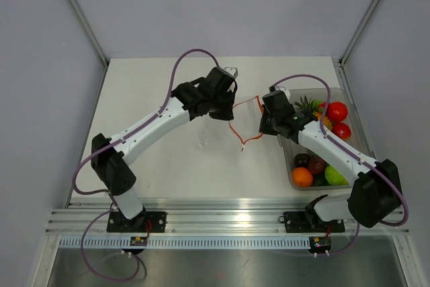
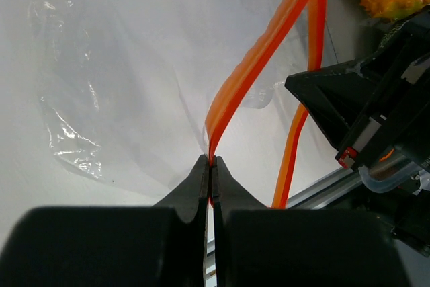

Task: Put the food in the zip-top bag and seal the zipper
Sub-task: Open the zipper of the food storage bag, then pick up the fake vegetable from the bin.

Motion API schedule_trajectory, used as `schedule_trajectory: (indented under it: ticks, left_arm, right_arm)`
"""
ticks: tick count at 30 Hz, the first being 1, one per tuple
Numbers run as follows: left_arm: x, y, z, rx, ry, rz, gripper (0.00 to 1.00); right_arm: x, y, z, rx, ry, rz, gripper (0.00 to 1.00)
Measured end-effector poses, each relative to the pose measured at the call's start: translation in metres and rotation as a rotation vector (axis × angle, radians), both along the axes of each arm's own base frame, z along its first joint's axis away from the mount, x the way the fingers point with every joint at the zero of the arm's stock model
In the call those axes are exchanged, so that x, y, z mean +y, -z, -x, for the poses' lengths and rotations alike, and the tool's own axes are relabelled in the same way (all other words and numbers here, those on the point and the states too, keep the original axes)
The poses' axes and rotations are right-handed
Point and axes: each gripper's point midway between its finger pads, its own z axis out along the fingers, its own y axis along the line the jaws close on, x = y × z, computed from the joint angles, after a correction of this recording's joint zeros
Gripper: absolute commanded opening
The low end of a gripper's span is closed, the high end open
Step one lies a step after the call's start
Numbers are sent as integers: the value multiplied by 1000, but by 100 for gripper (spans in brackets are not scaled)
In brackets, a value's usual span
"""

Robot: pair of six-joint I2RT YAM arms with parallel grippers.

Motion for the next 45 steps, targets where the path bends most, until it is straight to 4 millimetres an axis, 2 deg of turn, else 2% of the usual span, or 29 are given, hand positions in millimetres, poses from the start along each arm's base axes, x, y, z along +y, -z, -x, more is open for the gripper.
schedule_trajectory:
  ticks: [3,4,5,7,8,11,16,20,23,26,30,34,39,45]
  left_arm:
    - [-5,12,0,24,1,-5,0]
    - [-7,13,-1,27,0,-3,0]
    - [-9,14,-2,28,-1,0,0]
    - [-12,15,-4,28,-4,5,0]
    - [-14,15,-5,27,-4,7,0]
    - [-21,14,-12,19,-4,15,0]
    - [-27,17,-19,14,-8,13,0]
    - [-29,21,-24,17,-12,5,0]
    - [-29,25,-27,18,-17,-1,0]
    - [-27,28,-29,19,-22,-12,0]
    - [-25,30,-32,21,-24,-19,0]
    - [-24,31,-34,17,-21,-23,0]
    - [-22,31,-35,14,-19,-27,0]
    - [-21,31,-36,13,-20,-29,0]
  right_arm:
    - [-6,9,2,19,5,16,14]
    - [-7,10,2,21,4,20,22]
    - [-7,10,2,21,3,22,34]
    - [-7,9,2,20,-3,22,45]
    - [-7,9,3,21,-8,22,55]
    - [-9,0,6,7,-13,9,64]
    - [-20,-34,15,-49,2,-18,67]
    - [-32,-72,22,-129,30,-40,71]
    - [-49,-91,30,-171,71,-31,73]
    - [-76,-99,35,-187,148,-3,75]
    - [-134,-95,33,-158,334,56,76]
    - [-176,-86,31,-122,465,94,77]
    - [-205,-61,13,-41,557,123,76]
    - [-227,-16,-20,78,614,153,76]
